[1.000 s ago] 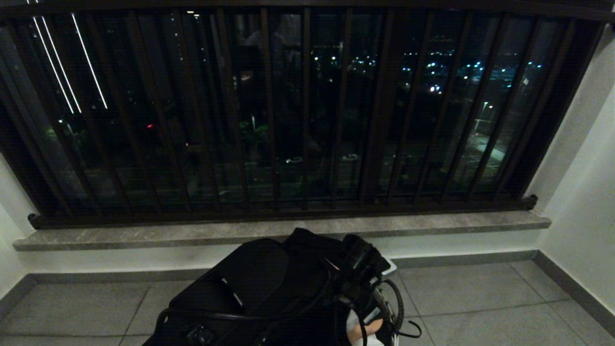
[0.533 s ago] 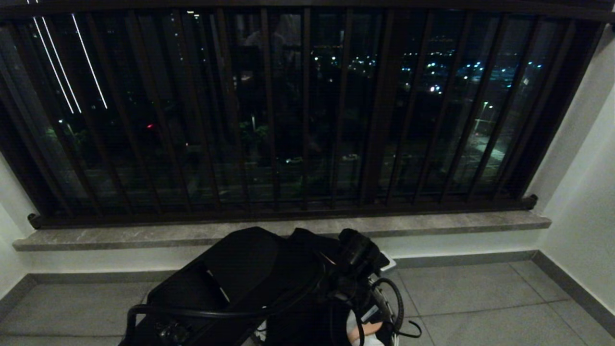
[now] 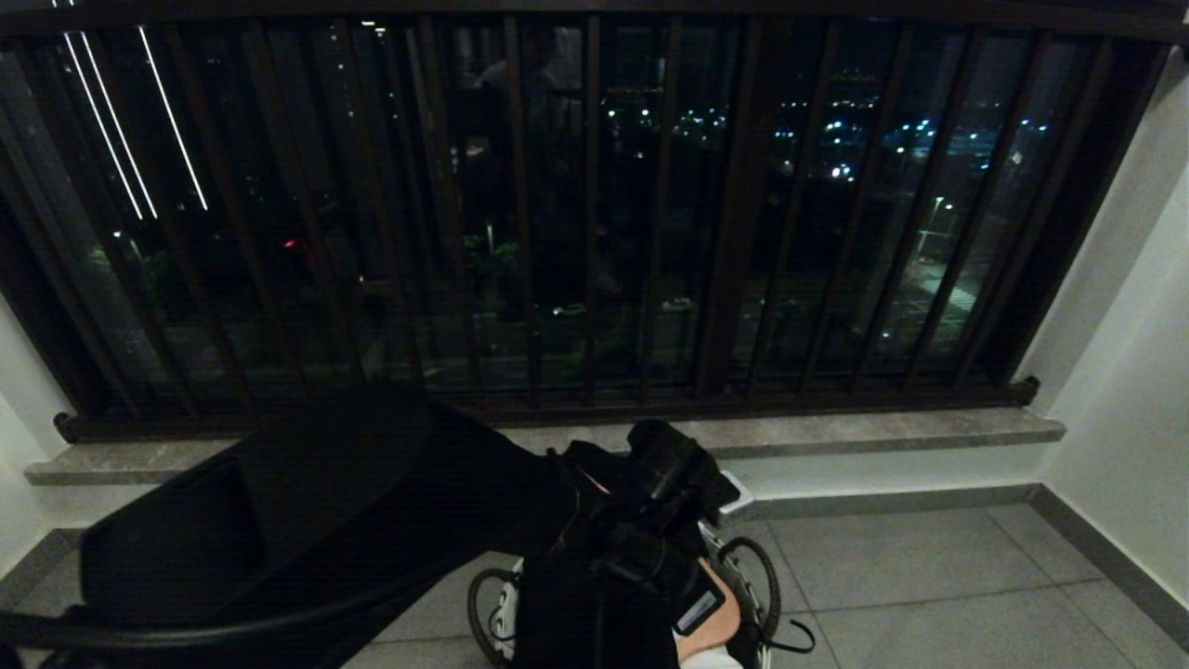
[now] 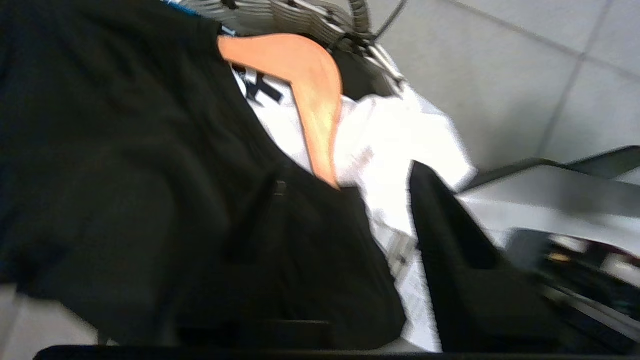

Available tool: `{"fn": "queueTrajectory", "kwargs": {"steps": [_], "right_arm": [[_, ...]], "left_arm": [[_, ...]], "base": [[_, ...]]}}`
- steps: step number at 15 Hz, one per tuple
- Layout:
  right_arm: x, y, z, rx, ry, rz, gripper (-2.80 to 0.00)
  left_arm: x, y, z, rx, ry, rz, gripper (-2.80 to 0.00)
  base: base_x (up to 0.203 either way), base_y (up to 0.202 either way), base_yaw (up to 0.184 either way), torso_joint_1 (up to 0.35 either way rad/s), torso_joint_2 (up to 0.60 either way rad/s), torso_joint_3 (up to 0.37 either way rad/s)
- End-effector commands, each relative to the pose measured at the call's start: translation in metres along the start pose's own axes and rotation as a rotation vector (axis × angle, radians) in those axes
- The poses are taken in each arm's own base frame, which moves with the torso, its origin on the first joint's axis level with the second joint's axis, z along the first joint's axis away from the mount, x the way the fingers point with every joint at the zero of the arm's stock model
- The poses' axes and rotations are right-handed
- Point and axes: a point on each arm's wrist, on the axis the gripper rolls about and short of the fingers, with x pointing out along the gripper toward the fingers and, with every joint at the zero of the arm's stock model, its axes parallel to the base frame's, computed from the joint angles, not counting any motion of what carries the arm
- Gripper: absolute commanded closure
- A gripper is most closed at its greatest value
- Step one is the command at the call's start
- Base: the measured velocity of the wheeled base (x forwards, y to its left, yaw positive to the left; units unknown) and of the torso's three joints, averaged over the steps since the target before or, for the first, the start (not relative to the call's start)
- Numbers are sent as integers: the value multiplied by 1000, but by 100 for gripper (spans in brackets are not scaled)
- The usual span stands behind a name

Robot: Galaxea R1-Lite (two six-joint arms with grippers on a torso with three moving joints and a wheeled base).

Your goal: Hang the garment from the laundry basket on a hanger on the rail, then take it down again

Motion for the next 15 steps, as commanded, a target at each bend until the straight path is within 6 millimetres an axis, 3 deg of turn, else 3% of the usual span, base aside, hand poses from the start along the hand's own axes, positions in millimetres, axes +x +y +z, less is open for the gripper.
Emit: {"fn": "queueTrajectory", "kwargs": {"steps": [1, 5, 9, 12, 15], "right_arm": [[0, 0, 0, -1, 1, 1, 0], [0, 0, 0, -1, 1, 1, 0], [0, 0, 0, -1, 1, 1, 0], [0, 0, 0, -1, 1, 1, 0], [0, 0, 0, -1, 1, 1, 0]], "left_arm": [[-50, -6, 9, -32, -58, 16, 0], [-91, -11, -13, -80, -24, 39, 0], [-143, 6, -35, -140, -47, 114, 0], [-196, 30, -64, -220, -90, 235, 0], [-253, 33, -93, -272, -160, 361, 0]], "base": [[0, 0, 0, 0, 0, 0], [0, 0, 0, 0, 0, 0], [0, 0, 0, 0, 0, 0], [0, 0, 0, 0, 0, 0], [0, 0, 0, 0, 0, 0]]}}
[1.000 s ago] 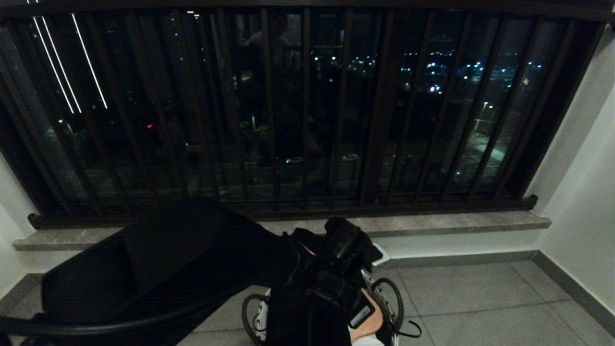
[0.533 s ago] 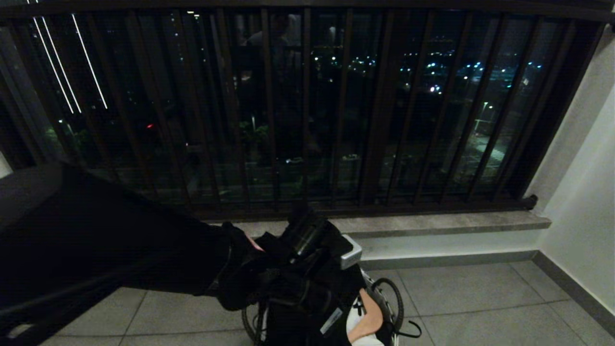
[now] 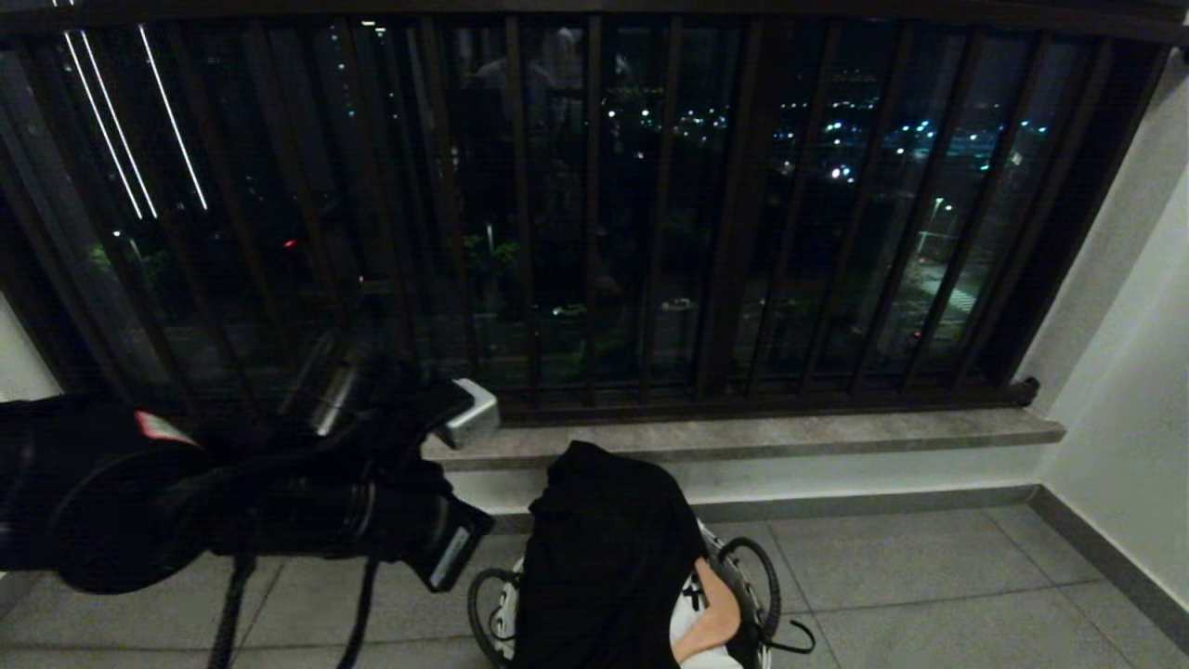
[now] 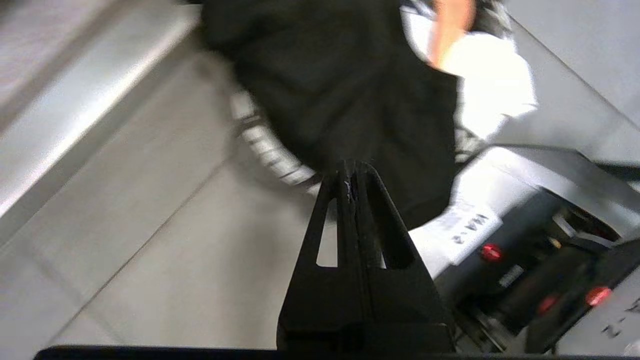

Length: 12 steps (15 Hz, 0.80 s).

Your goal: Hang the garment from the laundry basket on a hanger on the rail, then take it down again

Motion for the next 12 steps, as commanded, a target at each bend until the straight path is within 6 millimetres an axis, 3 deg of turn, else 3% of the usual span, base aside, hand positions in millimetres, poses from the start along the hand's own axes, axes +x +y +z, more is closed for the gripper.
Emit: {"fn": "queueTrajectory", "kwargs": {"steps": [1, 5, 9, 12], "right_arm": [[0, 0, 0, 0, 1, 0, 0], [0, 0, 0, 0, 1, 0, 0], [0, 0, 0, 0, 1, 0, 0], [0, 0, 0, 0, 1, 0, 0]], "left_arm": [[-60, 13, -17, -45, -120, 111, 0], [-122, 16, -59, -112, -252, 291, 0], [-181, -7, -93, -131, -447, 497, 0], [-208, -35, -123, -122, -572, 642, 0]], "base": [[0, 0, 0, 0, 0, 0], [0, 0, 0, 0, 0, 0], [0, 0, 0, 0, 0, 0], [0, 0, 0, 0, 0, 0]]}}
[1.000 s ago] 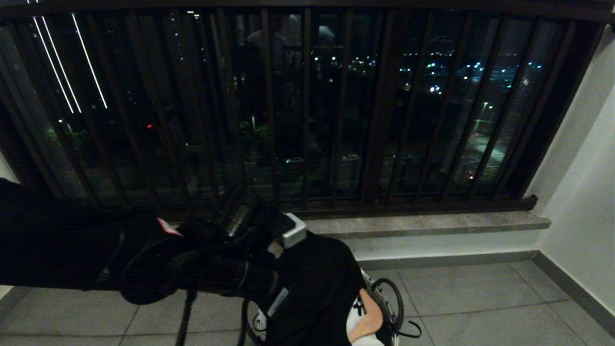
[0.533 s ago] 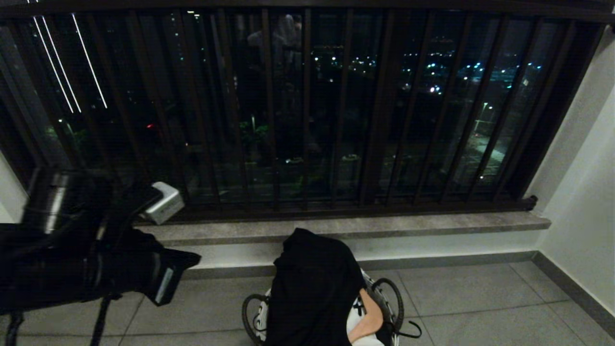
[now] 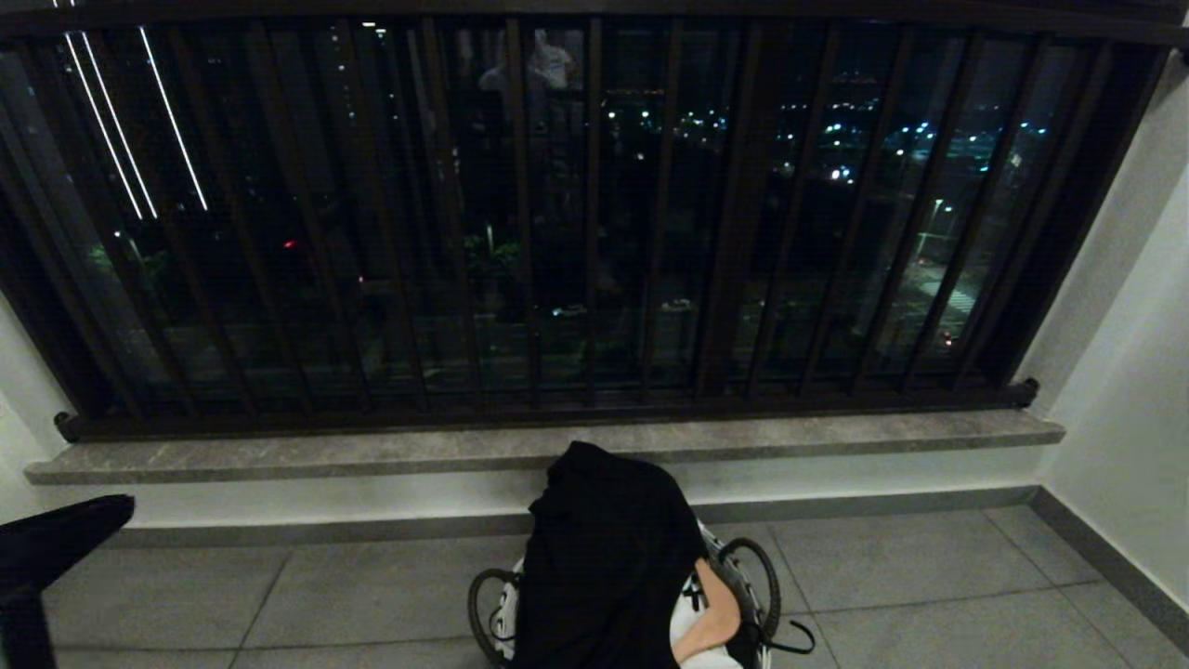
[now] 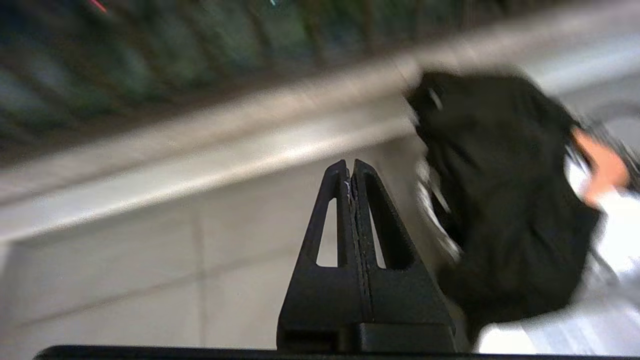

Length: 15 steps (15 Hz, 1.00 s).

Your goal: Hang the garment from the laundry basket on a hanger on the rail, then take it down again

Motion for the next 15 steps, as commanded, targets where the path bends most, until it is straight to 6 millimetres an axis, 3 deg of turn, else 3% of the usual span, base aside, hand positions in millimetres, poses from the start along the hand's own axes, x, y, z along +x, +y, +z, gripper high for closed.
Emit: {"fn": "queueTrajectory", "kwargs": {"steps": [1, 5, 8, 10, 15], "right_arm": [[0, 0, 0, -1, 1, 1, 0], [0, 0, 0, -1, 1, 1, 0], [0, 0, 0, -1, 1, 1, 0], [0, 0, 0, -1, 1, 1, 0], [0, 0, 0, -1, 1, 1, 0]], "left_arm": [[-49, -9, -15, 24, -164, 75, 0], [-87, -26, -65, 56, -195, 69, 0], [-100, -34, -102, 76, -207, 47, 0], [-89, -36, -128, 56, -148, 67, 0], [-64, -33, -145, 10, -288, 166, 0]], "base": [[0, 0, 0, 0, 0, 0], [0, 0, 0, 0, 0, 0], [0, 0, 0, 0, 0, 0], [0, 0, 0, 0, 0, 0], [0, 0, 0, 0, 0, 0]]}}
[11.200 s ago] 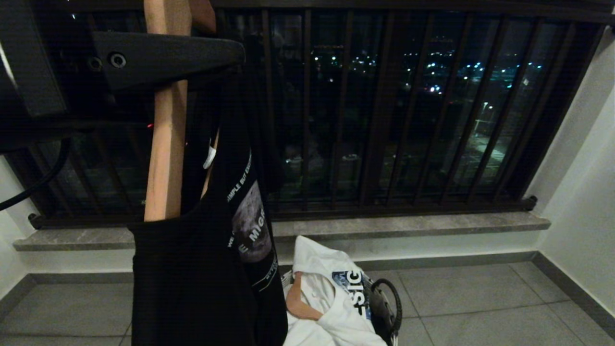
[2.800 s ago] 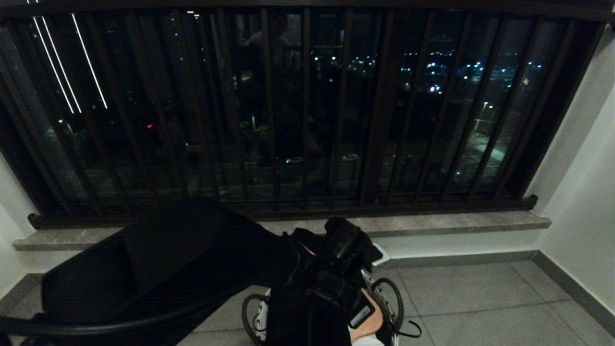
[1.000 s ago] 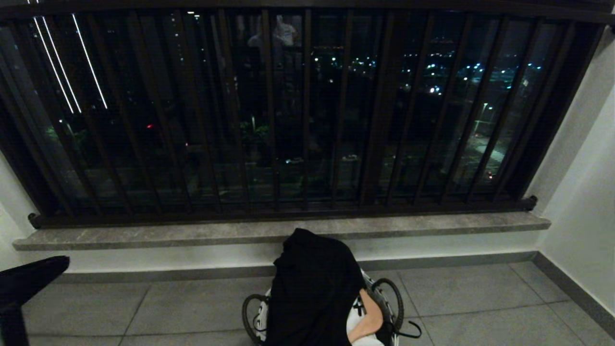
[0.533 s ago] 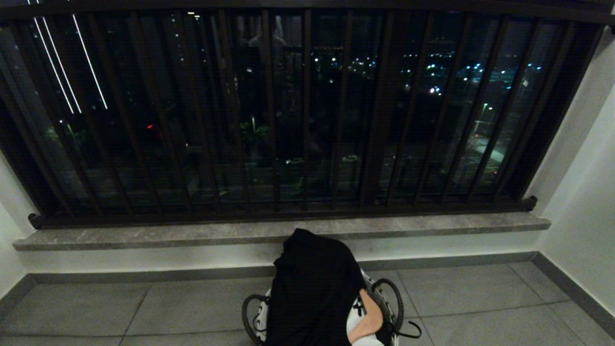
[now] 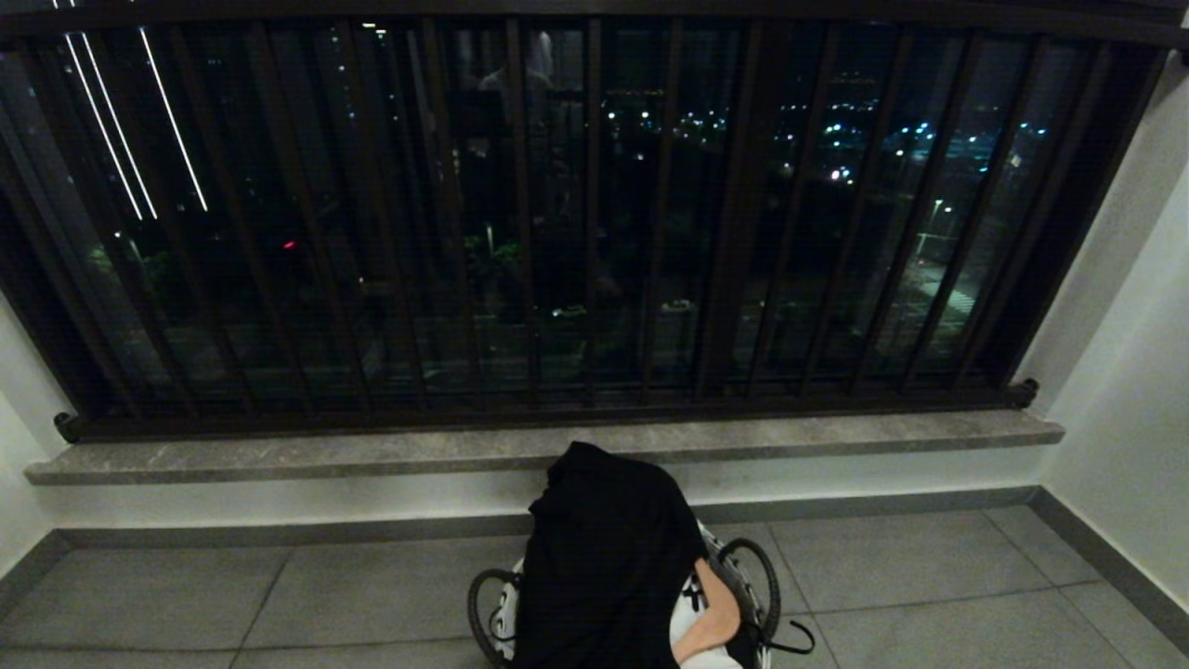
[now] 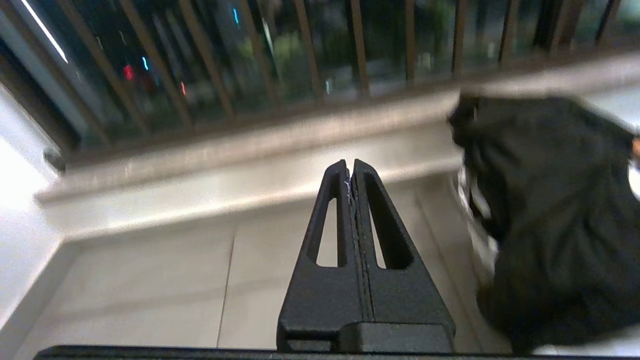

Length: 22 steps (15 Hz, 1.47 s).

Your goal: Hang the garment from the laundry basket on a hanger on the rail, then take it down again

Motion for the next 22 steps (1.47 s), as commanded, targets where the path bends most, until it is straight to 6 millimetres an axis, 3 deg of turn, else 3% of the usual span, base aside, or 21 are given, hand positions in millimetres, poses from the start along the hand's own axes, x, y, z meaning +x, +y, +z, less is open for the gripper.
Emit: {"fn": "queueTrajectory", "kwargs": {"steps": [1, 4, 10, 22], "right_arm": [[0, 0, 0, 0, 1, 0, 0], [0, 0, 0, 0, 1, 0, 0], [0, 0, 0, 0, 1, 0, 0], [0, 0, 0, 0, 1, 0, 0]], "left_arm": [[4, -1, -6, -19, -60, 11, 0], [4, -2, -16, -48, 39, -5, 0], [4, -2, -16, -133, 38, 4, 0], [4, -2, -16, -135, 37, 11, 0]], "base": [[0, 0, 0, 0, 0, 0], [0, 0, 0, 0, 0, 0], [0, 0, 0, 0, 0, 0], [0, 0, 0, 0, 0, 0]]}}
